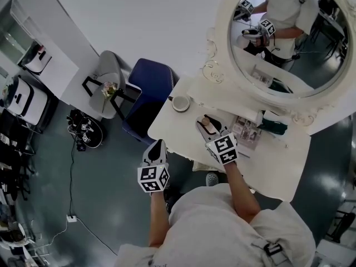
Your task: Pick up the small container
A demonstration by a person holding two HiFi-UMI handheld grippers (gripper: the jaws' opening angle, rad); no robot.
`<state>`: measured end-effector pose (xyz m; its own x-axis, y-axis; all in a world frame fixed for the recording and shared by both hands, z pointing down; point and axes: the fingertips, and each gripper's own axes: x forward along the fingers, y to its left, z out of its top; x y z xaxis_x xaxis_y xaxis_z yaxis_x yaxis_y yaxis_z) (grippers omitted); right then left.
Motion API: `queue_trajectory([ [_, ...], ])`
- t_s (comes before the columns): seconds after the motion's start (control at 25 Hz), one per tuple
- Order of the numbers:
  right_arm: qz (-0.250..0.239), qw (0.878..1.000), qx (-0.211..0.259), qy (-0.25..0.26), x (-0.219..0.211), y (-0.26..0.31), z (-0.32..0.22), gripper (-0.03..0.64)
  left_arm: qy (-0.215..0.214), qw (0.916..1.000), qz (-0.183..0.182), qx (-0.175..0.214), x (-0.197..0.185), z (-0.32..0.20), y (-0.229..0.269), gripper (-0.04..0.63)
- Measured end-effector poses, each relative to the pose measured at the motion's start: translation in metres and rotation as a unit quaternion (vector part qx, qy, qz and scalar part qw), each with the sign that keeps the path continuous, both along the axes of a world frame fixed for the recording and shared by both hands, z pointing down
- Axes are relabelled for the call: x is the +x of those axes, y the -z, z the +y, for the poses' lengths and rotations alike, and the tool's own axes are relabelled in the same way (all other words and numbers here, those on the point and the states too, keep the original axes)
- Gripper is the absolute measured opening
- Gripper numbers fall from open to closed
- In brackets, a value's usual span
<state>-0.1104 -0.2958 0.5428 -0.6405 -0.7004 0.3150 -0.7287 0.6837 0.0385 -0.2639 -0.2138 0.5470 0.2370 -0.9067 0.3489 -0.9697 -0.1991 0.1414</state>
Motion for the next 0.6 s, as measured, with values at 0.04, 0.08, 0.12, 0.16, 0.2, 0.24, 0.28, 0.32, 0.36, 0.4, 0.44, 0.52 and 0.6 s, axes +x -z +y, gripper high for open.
queue_trajectory([
  [0.04, -0.002, 1.0, -0.001, 0.001, -0.0005, 0.0013, 0.0008, 0.144, 0.001, 1.0, -0.001, -0.002, -0.0004, 0.0004, -0.001, 0.029],
  [0.08, -0.003, 1.0, -0.003, 0.002, -0.0009, 0.0017, 0.0013, 0.144, 0.001, 1.0, -0.002, -0.003, -0.0008, 0.0005, -0.0015, 0.028],
  [0.12, -0.002, 1.0, -0.004, 0.003, -0.0017, 0.0014, 0.0014, 0.146, 0.001, 1.0, -0.003, -0.003, -0.0013, 0.0003, -0.0014, 0.029],
  [0.16, -0.001, 1.0, -0.005, 0.003, -0.0028, 0.0006, 0.0012, 0.144, 0.001, 1.0, -0.004, -0.002, -0.002, -0.0003, -0.001, 0.029],
  [0.2, -0.001, 1.0, -0.006, 0.003, -0.0036, -0.0002, 0.0008, 0.144, 0.0, 1.0, -0.006, -0.002, -0.0024, -0.001, -0.0007, 0.029],
  [0.24, -0.002, 1.0, -0.007, 0.002, -0.0039, -0.0005, 0.0003, 0.145, 0.0, 1.0, -0.007, -0.001, -0.0026, -0.0016, -0.0008, 0.029],
  [0.28, -0.003, 1.0, -0.008, 0.001, -0.0038, -0.0001, -0.0001, 0.144, 0.0, 1.0, -0.008, -0.002, -0.0027, -0.0018, -0.0013, 0.029],
  [0.32, -0.004, 1.0, -0.007, 0.0, -0.0038, 0.0007, -0.0002, 0.144, -0.001, 1.0, -0.009, -0.003, -0.0029, -0.0018, -0.0022, 0.029],
  [0.36, -0.004, 1.0, -0.006, 0.0, -0.0042, 0.0016, -0.0001, 0.145, 0.0, 0.9999, -0.009, -0.005, -0.0035, -0.0018, -0.0033, 0.029],
  [0.4, -0.004, 1.0, -0.005, 0.0, -0.0047, 0.0024, -0.0002, 0.144, 0.0, 0.9999, -0.009, -0.007, -0.0043, -0.002, -0.0044, 0.029],
  [0.44, -0.003, 1.0, -0.004, 0.0, -0.0051, 0.003, -0.0003, 0.145, 0.0, 0.9999, -0.01, -0.008, -0.005, -0.0023, -0.0053, 0.029],
  [0.52, -0.003, 1.0, -0.004, -0.001, -0.0049, 0.0043, -0.0008, 0.144, 0.0, 0.9999, -0.011, -0.01, -0.005, -0.0031, -0.0062, 0.029],
  [0.6, -0.005, 1.0, -0.005, -0.003, -0.0036, 0.0066, -0.0001, 0.144, -0.002, 0.9999, -0.011, -0.01, -0.0037, -0.003, -0.0059, 0.029],
])
